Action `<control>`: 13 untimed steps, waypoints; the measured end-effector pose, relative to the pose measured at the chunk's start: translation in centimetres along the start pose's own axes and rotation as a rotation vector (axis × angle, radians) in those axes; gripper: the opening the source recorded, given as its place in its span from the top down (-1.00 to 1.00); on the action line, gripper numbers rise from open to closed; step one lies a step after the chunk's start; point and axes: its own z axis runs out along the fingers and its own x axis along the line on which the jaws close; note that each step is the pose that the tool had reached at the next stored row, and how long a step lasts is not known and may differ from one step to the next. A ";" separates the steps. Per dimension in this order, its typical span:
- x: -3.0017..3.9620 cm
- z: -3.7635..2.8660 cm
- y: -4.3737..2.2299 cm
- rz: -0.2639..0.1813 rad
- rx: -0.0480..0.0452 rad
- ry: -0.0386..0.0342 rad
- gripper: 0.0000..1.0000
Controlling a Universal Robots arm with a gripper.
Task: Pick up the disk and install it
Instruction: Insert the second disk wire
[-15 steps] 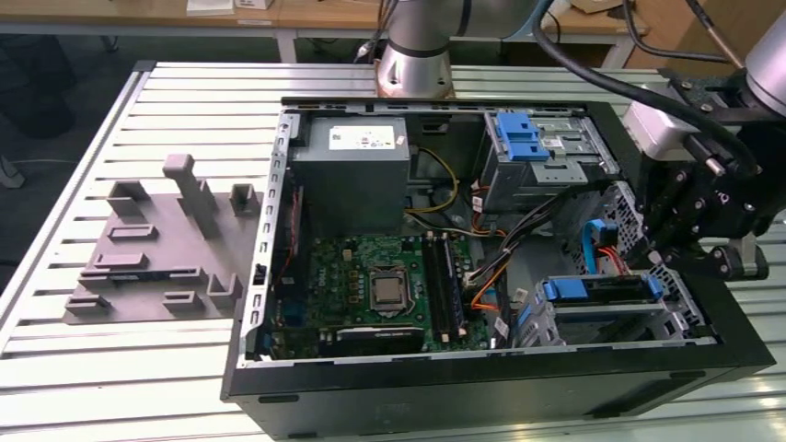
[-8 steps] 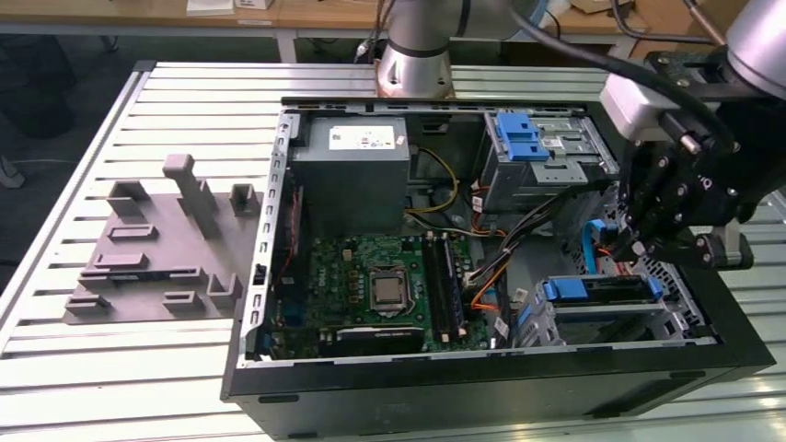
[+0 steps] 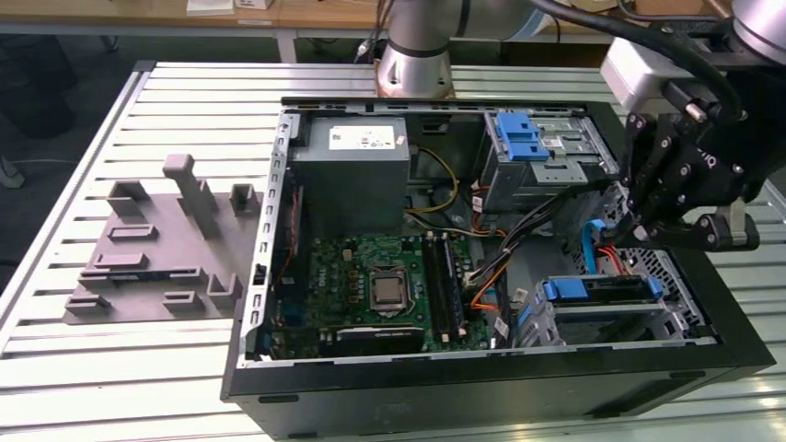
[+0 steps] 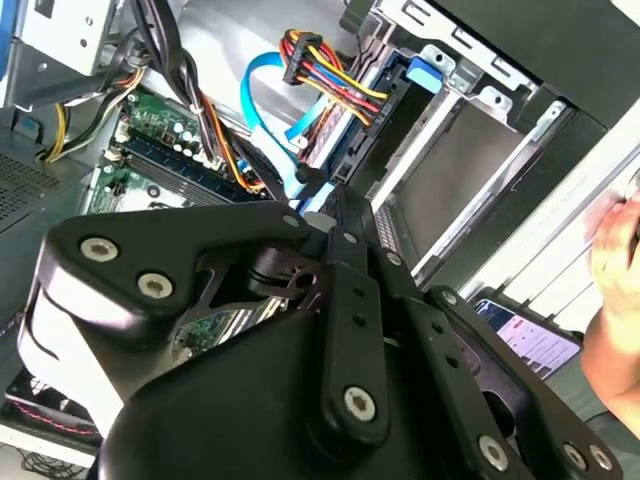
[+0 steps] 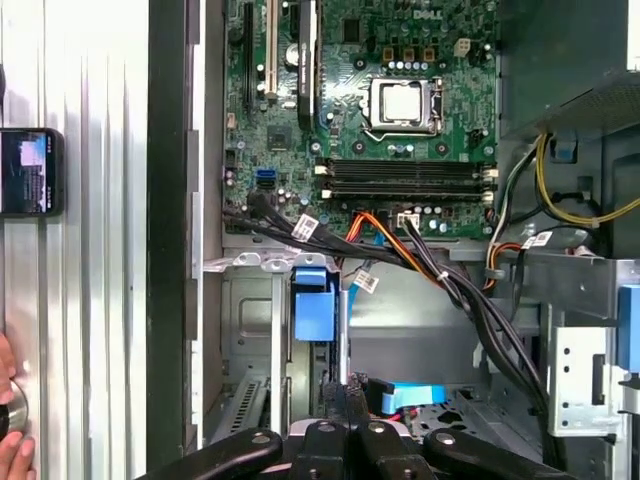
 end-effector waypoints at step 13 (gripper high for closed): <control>-1.39 -0.09 0.41 0.000 0.0001 0.0032 0.79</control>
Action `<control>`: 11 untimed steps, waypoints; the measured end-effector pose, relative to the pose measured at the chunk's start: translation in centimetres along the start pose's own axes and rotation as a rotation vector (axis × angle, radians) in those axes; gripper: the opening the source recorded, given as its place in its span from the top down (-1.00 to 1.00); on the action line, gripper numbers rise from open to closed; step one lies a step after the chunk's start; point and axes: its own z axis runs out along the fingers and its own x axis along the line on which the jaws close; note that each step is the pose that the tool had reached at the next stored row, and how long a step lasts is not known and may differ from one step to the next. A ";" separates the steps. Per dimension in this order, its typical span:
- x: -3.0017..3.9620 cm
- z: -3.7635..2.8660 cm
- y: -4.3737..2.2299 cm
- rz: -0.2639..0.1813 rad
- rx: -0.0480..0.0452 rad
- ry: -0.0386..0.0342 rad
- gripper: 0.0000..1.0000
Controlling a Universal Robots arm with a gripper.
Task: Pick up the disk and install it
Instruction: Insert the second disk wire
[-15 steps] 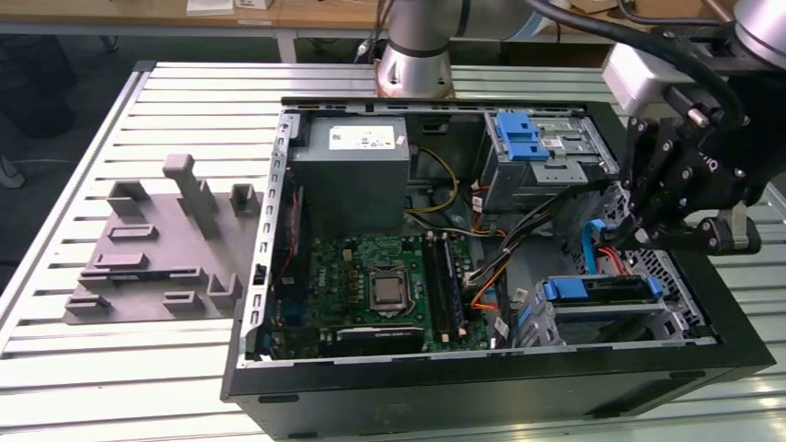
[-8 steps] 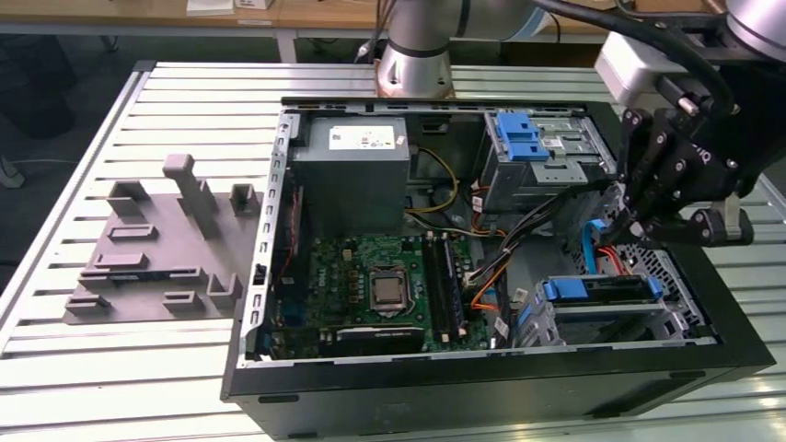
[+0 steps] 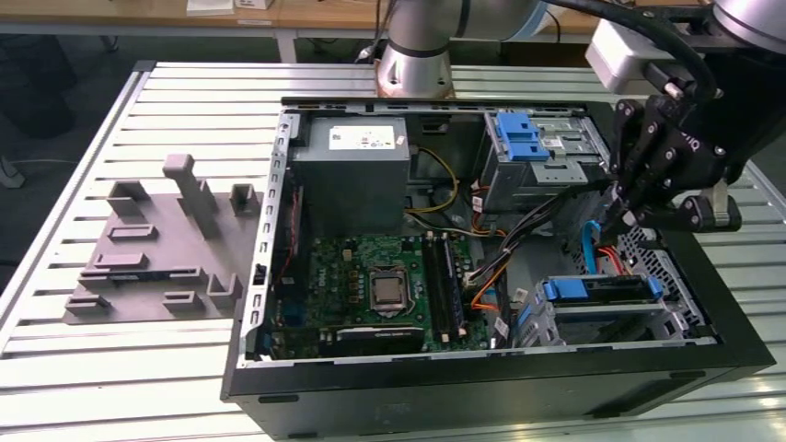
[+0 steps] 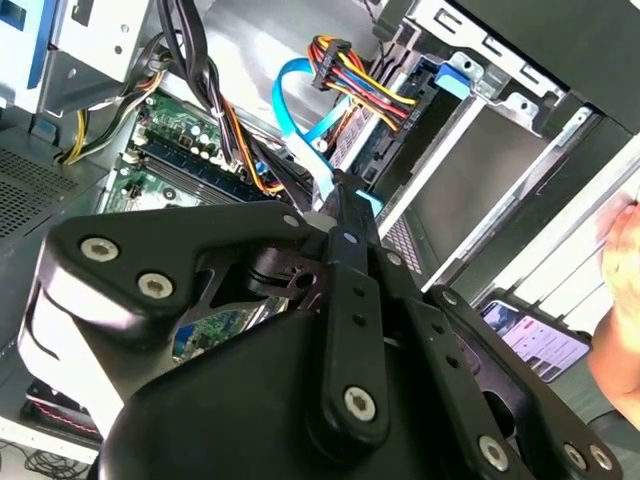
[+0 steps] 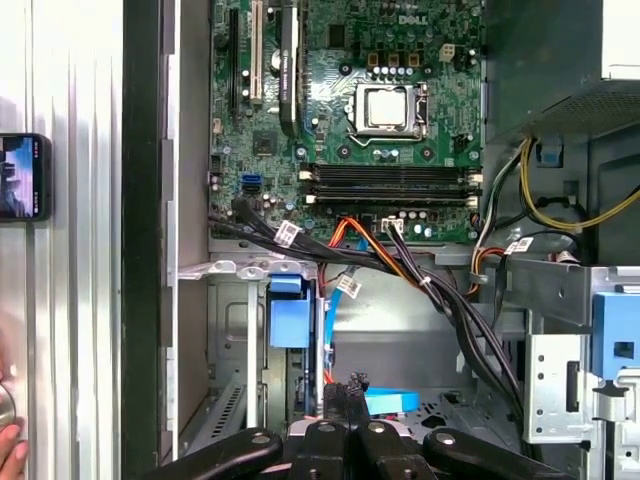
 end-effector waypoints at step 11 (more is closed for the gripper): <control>-0.31 0.16 0.01 0.000 0.0002 0.0111 0.63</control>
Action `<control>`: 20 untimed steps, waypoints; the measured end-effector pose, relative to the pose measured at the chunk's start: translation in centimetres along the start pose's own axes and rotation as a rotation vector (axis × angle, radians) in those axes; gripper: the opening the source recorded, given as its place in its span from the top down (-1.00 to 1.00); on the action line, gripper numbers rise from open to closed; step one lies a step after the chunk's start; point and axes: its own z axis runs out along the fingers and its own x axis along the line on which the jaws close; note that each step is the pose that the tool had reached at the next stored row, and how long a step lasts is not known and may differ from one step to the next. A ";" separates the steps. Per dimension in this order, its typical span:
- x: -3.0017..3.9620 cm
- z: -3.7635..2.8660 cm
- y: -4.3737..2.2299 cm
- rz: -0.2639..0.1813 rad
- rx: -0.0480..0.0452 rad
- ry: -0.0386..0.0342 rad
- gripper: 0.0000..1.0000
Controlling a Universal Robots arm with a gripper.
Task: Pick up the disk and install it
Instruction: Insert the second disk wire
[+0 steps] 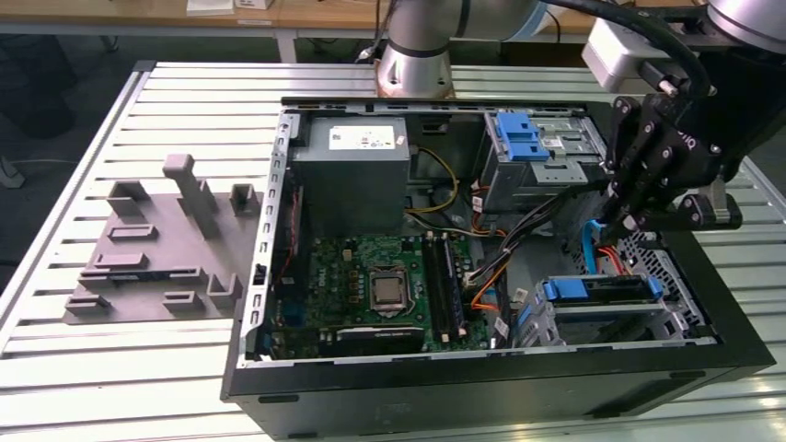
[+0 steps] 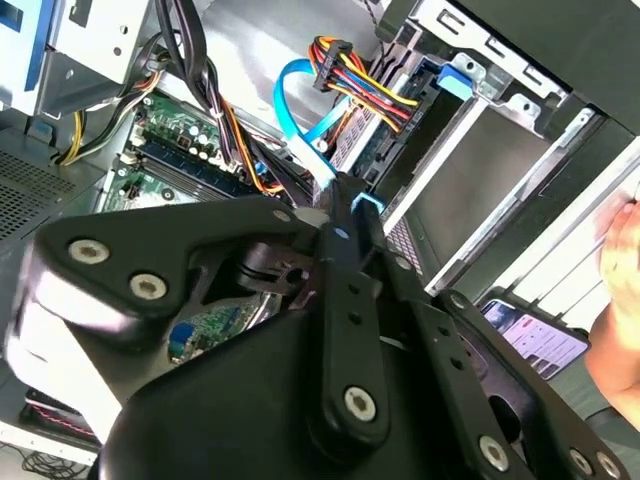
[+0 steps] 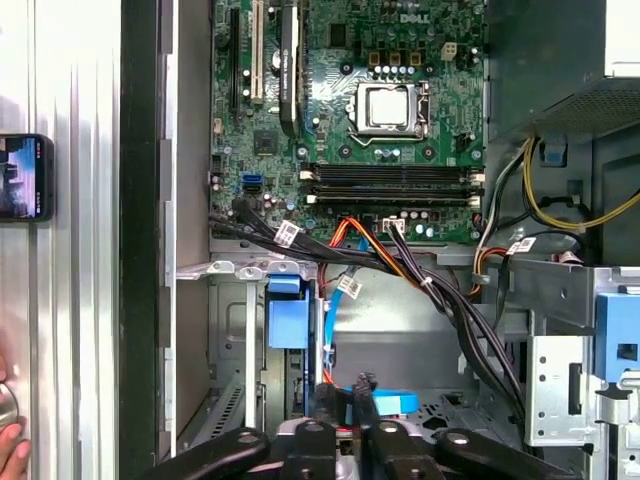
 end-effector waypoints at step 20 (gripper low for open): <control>-0.35 1.21 0.01 0.000 0.0029 0.0081 0.50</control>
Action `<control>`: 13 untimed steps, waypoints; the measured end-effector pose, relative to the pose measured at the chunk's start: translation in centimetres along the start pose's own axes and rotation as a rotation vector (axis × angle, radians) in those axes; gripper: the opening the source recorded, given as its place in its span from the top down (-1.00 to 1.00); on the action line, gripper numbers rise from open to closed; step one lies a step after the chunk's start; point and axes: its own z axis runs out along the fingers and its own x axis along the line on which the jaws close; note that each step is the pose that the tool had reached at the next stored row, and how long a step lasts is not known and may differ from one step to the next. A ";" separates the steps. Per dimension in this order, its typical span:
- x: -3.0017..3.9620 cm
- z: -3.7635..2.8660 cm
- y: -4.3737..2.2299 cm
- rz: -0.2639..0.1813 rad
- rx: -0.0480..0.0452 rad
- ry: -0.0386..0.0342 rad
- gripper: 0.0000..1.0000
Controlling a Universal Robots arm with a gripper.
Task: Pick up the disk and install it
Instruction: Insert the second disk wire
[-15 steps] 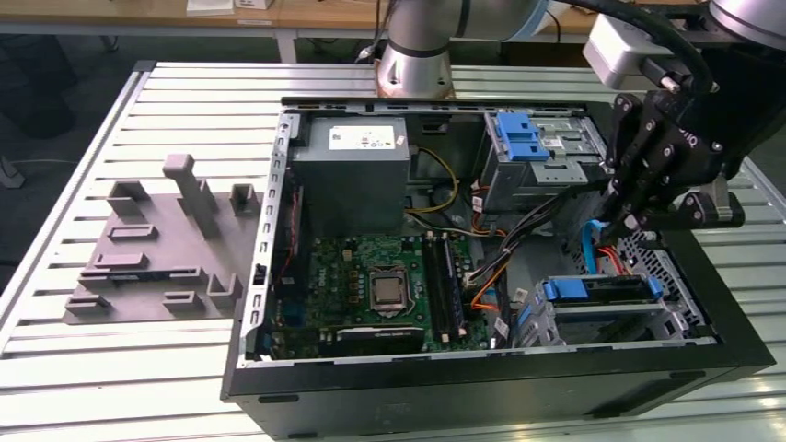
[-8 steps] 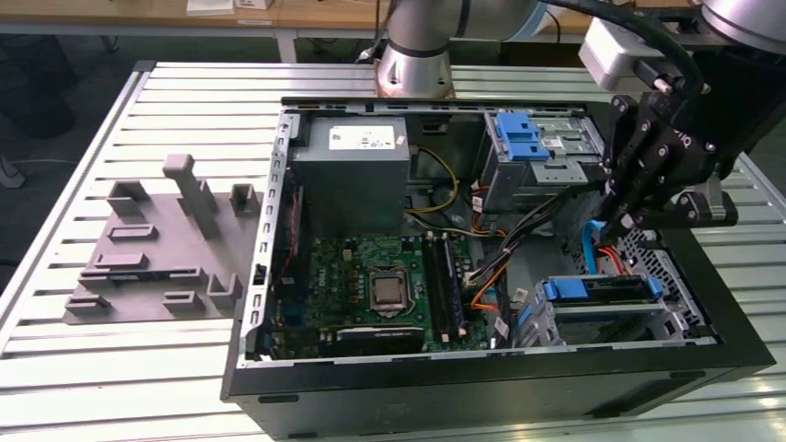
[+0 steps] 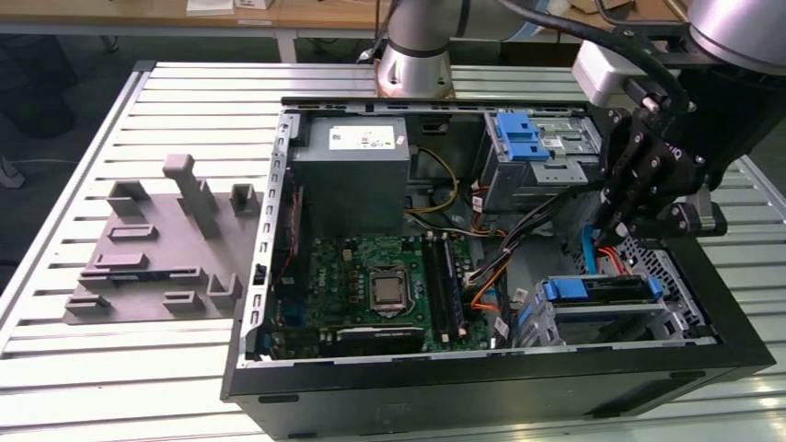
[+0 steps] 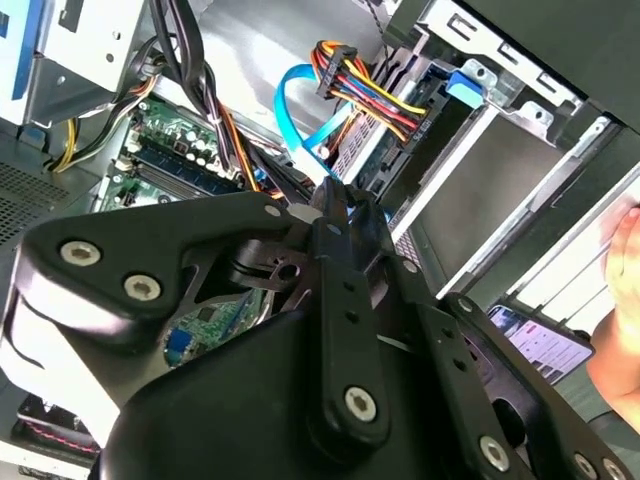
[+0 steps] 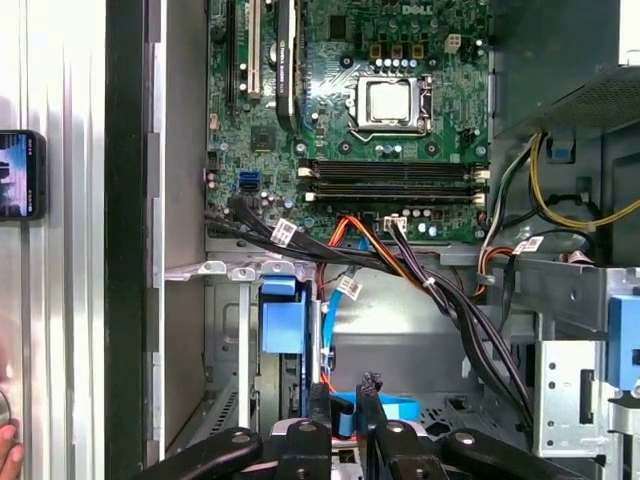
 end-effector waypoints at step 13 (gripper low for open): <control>0.15 0.81 -0.03 0.000 0.0005 0.0059 0.65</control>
